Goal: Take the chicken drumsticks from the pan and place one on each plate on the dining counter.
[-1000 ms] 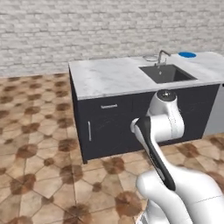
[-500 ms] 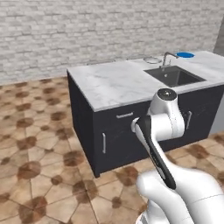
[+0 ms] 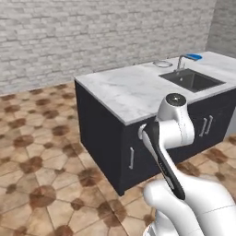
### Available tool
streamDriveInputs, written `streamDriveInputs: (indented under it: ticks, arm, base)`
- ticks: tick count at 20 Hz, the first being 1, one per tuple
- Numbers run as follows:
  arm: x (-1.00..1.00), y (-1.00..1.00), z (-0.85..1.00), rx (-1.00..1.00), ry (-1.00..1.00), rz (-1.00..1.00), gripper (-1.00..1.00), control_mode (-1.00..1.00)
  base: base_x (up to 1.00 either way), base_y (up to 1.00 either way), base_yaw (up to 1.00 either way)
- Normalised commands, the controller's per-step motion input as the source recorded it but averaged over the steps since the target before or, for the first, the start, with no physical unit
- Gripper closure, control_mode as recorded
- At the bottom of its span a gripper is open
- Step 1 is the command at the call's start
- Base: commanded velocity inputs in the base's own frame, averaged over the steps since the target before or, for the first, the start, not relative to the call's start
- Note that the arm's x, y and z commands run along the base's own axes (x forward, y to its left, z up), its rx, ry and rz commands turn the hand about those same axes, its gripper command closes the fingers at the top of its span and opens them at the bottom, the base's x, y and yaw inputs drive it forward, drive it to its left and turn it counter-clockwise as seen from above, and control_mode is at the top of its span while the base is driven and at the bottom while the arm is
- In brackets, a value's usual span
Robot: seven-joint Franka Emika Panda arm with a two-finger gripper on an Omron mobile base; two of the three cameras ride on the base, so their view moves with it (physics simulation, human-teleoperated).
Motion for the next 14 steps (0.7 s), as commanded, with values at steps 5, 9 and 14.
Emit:
streamDriveInputs:
  ticks: [5, 9, 14]
  arm:
    - [0.0, 0.0, 0.0, 0.0, 0.0, 0.0, 1.0, 1.0]
    - [0.0, 0.0, 0.0, 0.0, 0.0, 0.0, 1.0, 1.0]
    - [0.0, 0.0, 0.0, 0.0, 0.0, 0.0, 1.0, 1.0]
  base:
    - [0.43, 0.94, -0.3]
    - [0.44, 0.92, -0.31]
    - [0.44, 0.92, -0.32]
